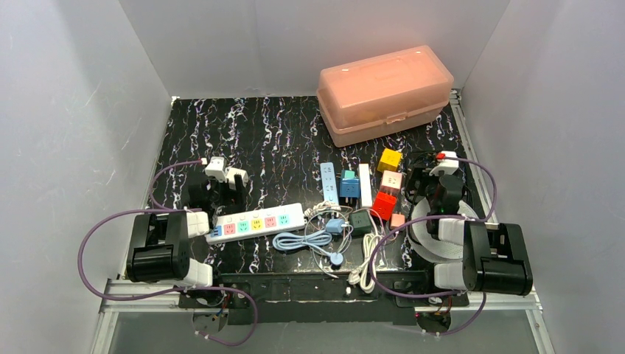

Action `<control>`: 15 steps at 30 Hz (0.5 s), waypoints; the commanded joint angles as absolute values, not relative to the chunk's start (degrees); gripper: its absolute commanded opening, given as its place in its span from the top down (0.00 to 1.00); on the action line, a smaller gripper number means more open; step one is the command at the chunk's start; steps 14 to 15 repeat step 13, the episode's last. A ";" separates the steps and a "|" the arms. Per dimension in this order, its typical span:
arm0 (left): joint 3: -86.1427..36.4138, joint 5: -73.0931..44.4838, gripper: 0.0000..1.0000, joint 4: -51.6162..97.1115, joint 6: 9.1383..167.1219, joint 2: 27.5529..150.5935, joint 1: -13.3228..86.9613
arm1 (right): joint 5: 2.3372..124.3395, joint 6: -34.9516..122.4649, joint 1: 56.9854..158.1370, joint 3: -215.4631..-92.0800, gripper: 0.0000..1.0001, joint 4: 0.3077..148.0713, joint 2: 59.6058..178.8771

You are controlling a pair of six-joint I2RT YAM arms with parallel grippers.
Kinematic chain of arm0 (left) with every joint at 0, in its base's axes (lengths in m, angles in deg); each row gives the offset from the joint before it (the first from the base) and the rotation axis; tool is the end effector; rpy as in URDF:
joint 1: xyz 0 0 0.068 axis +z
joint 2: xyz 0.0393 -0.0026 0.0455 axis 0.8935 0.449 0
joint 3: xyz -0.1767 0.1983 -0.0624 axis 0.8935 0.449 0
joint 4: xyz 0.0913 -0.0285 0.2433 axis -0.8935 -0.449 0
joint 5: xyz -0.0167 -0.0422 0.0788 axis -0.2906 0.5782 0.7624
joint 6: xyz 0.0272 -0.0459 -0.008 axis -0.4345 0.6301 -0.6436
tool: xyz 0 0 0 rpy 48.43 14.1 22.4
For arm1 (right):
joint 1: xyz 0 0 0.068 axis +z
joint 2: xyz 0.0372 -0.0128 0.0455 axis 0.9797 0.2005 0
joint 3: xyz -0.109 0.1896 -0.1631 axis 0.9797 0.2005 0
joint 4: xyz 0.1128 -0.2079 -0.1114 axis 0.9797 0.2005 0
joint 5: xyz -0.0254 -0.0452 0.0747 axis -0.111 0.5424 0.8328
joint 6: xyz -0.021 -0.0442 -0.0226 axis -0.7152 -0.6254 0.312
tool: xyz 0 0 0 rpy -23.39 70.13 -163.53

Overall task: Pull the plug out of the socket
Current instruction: Reset both arms

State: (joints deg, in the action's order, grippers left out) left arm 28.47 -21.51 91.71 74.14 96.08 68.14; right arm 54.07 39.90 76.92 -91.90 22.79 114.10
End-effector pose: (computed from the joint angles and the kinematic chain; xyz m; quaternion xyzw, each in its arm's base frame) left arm 0.2551 0.0119 0.1966 0.0874 0.6554 -0.0416 0.7490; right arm 0.2307 -0.0072 0.1594 0.0392 0.7727 -0.0030 0.6336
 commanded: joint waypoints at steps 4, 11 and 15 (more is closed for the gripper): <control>30.84 -22.05 0.02 79.81 75.48 98.79 67.65 | 54.79 40.63 75.21 -94.46 0.07 21.02 113.56; 30.54 -21.90 0.02 79.14 75.37 98.86 67.66 | 54.71 40.55 75.21 -94.32 0.06 20.51 113.66; 30.80 -21.82 0.02 79.41 75.39 98.69 67.69 | 54.72 40.55 75.25 -94.31 0.06 20.51 113.71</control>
